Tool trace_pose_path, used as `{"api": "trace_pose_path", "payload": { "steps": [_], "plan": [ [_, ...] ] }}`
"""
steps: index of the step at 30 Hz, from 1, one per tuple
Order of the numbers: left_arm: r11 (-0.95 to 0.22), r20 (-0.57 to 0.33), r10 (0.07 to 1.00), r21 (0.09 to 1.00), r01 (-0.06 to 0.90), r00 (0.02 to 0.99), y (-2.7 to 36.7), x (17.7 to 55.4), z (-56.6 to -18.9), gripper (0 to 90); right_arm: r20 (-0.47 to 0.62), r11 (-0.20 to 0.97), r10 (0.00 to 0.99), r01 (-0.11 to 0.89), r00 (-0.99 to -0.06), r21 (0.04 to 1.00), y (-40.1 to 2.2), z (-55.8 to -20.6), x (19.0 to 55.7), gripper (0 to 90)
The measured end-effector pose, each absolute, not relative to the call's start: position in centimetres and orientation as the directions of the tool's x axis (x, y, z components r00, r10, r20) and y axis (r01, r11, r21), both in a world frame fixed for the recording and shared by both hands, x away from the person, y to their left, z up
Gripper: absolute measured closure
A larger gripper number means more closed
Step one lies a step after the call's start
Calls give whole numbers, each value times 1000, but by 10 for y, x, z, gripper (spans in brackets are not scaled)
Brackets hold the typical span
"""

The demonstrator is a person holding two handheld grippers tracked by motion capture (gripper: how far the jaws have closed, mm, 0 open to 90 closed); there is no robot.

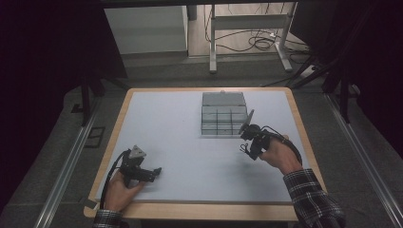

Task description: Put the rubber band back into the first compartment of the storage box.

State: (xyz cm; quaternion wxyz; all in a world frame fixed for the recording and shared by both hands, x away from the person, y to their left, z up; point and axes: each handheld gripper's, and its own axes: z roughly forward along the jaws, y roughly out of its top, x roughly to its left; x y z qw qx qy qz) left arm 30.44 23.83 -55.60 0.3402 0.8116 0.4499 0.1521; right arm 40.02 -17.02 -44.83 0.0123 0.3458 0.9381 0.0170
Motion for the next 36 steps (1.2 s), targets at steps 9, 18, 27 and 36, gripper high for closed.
{"api": "trace_pose_path", "payload": {
  "steps": [9, 18, 27, 36],
  "plan": [
    [-364, -59, 834, 689, 627, 549, 238, 304, -556, 0, -12, 760, 648, 646, -762, 69, -166, -438, 403, 860],
    [-364, -59, 834, 689, 627, 549, 238, 304, -556, 0, -8, 753, 652, 646, -758, 127, -162, -431, 407, 860],
    [-364, -59, 834, 689, 627, 549, 238, 304, -556, 0, -20, 735, 663, 647, -748, 203, -158, -422, 414, 860],
    [-364, -59, 834, 689, 627, 549, 238, 304, -556, 0, -13, 708, 682, 655, -732, 265, -153, -420, 424, 860]
  ]
}}
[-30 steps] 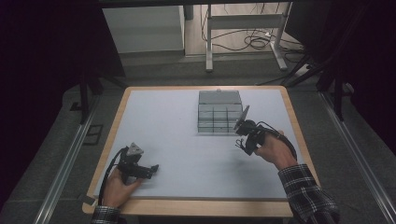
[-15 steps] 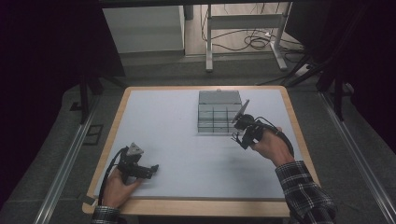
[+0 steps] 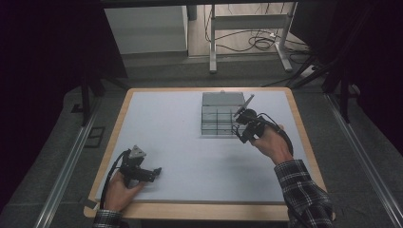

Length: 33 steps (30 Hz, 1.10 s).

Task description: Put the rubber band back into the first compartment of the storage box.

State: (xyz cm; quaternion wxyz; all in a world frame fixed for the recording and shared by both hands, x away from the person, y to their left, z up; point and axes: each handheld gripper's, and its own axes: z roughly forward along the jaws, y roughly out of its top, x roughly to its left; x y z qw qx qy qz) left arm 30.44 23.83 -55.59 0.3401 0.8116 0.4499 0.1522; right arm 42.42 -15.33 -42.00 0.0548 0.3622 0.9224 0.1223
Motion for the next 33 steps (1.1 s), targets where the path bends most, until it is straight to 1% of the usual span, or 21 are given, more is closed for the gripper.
{"api": "trace_pose_path", "payload": {
  "steps": [16, 33],
  "plan": [
    [-364, -59, 834, 689, 627, 549, 238, 304, -556, 0, -24, 658, 711, 653, -702, 375, -146, -423, 443, 860],
    [-364, -59, 834, 689, 627, 549, 238, 304, -556, 0, -56, 618, 723, 607, -689, 500, -138, -426, 456, 860]
  ]
}}
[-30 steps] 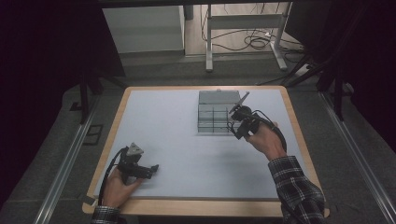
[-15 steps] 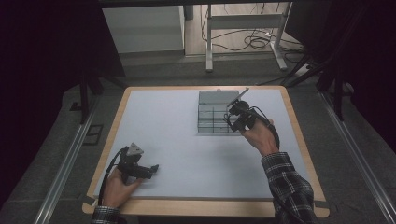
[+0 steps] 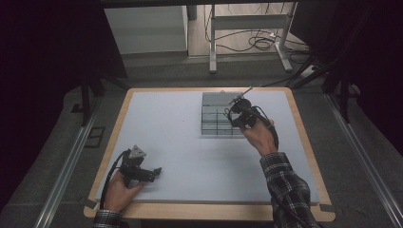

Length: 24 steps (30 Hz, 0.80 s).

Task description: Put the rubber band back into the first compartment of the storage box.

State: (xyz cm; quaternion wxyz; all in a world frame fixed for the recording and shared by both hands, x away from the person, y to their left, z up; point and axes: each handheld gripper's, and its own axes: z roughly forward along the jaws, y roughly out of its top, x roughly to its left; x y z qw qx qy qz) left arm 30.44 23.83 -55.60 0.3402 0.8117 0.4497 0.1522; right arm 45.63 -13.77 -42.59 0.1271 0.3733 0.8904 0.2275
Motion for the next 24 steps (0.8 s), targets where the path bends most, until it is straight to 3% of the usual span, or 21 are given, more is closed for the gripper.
{"api": "trace_pose_path", "payload": {
  "steps": [24],
  "plan": [
    [-364, -59, 834, 689, 627, 549, 238, 304, -556, 0, -68, 577, 728, 556, -682, 599, -110, -448, 477, 860]
  ]
}}
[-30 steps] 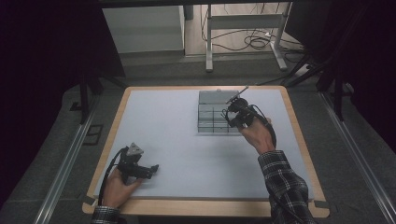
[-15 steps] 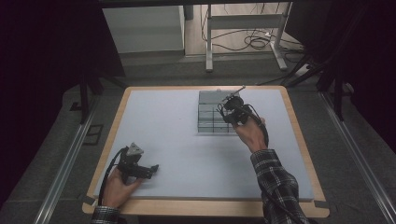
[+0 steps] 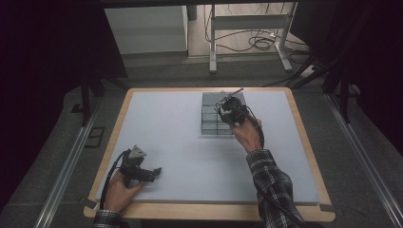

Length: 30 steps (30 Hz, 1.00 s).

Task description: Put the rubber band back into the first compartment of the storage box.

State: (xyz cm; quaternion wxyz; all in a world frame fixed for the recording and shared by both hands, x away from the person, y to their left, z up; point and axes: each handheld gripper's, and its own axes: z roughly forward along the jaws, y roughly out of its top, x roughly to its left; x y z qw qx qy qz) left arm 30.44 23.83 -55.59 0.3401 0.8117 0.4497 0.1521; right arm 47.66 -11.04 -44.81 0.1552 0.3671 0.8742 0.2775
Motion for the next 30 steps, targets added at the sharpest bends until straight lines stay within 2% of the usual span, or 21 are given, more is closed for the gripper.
{"api": "trace_pose_path", "payload": {
  "steps": [30],
  "plan": [
    [-369, -55, 833, 687, 626, 551, 239, 304, -556, 0, -70, 571, 729, 548, -681, 611, -84, -482, 506, 858]
  ]
}}
